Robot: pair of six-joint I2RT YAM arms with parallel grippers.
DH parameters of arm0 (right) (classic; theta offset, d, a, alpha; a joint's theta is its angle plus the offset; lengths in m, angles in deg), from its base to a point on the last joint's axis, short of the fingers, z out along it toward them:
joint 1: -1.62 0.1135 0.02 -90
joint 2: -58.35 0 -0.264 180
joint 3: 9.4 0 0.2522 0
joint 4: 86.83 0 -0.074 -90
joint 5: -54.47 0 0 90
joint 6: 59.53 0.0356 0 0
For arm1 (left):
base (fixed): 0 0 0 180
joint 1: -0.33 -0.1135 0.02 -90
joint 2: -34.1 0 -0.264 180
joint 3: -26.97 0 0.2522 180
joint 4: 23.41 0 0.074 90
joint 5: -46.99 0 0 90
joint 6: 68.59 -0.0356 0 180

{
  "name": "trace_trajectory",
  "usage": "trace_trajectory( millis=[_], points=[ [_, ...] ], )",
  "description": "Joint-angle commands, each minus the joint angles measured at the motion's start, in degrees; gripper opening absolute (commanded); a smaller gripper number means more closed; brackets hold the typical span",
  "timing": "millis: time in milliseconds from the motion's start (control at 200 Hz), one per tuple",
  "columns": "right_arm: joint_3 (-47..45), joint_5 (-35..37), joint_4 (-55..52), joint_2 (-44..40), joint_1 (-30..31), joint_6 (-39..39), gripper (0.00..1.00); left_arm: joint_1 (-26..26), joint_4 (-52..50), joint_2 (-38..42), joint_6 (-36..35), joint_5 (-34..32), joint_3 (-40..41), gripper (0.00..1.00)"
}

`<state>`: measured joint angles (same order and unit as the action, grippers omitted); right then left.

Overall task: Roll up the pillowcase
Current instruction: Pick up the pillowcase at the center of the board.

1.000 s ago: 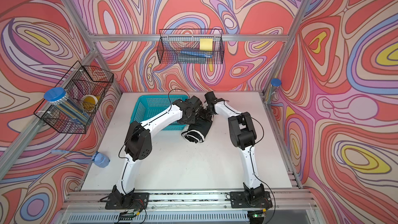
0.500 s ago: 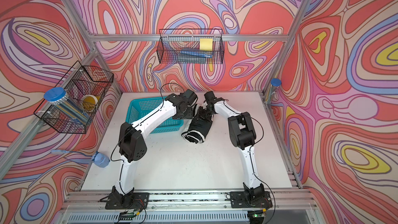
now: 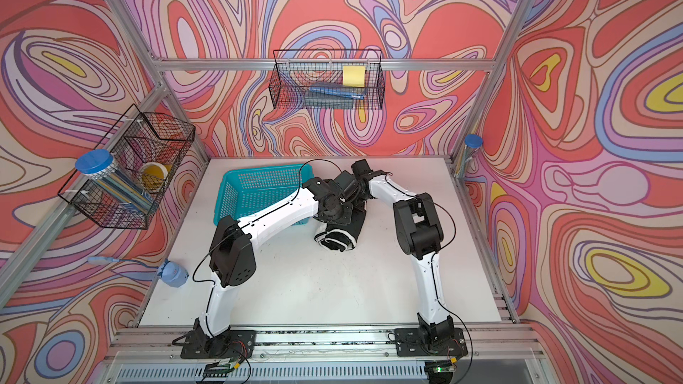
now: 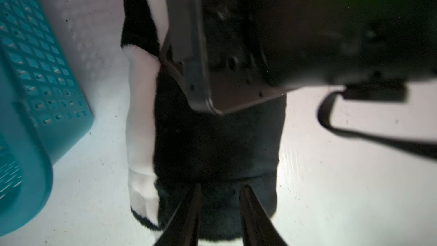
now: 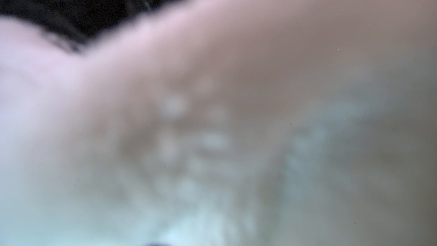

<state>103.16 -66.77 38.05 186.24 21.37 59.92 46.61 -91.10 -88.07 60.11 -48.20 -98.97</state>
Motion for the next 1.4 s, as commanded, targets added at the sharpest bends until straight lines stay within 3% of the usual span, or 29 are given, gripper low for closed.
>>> trace_trajectory(
  millis=[0, 140, 350, 476, 641, 811, 1031, 1182, 1307, 1397],
  points=[
    [-7.53, 6.90, -13.93, 4.64, 0.38, -1.62, 0.32, -0.58, 2.22, 0.25, 2.29, -6.66, 2.15, 0.32],
    [-10.29, 6.06, -14.09, 3.45, 0.35, -3.45, 0.32, -0.58, 3.28, 2.23, 2.53, -9.21, 5.06, 0.32],
    [-12.78, 4.97, -13.97, 0.83, 0.37, -4.05, 0.32, -0.68, 5.59, 2.42, 3.66, -6.42, 9.69, 0.32],
    [-10.83, 3.61, -14.03, -1.10, -0.34, -2.71, 0.38, -0.67, 6.89, 1.36, 4.01, -5.50, 12.09, 0.30],
    [-6.42, 1.02, -15.40, -5.14, -2.30, -0.48, 0.53, -0.67, 8.34, 0.09, 4.93, -5.09, 15.15, 0.25],
    [-7.93, -3.02, -13.42, -12.17, -7.13, 4.05, 0.58, -0.93, 9.06, -0.39, 4.89, -4.89, 17.33, 0.23],
    [-14.60, -5.98, -10.27, -23.19, -12.82, 6.86, 0.64, -1.18, 9.74, 0.18, 4.98, -2.73, 18.14, 0.16],
    [-22.28, -6.02, -10.43, -28.16, -12.84, 5.13, 0.70, -1.11, 9.50, 0.93, 6.30, -0.21, 18.39, 0.13],
    [-31.45, -9.37, -1.83, -31.08, -12.88, 5.26, 0.75, -1.02, 10.30, 1.90, 8.24, 4.00, 19.25, 0.12],
    [-33.19, -8.40, -2.02, -30.56, -12.81, 2.88, 0.78, -0.96, 10.60, 2.28, 9.00, 5.82, 19.69, 0.11]
  ],
)
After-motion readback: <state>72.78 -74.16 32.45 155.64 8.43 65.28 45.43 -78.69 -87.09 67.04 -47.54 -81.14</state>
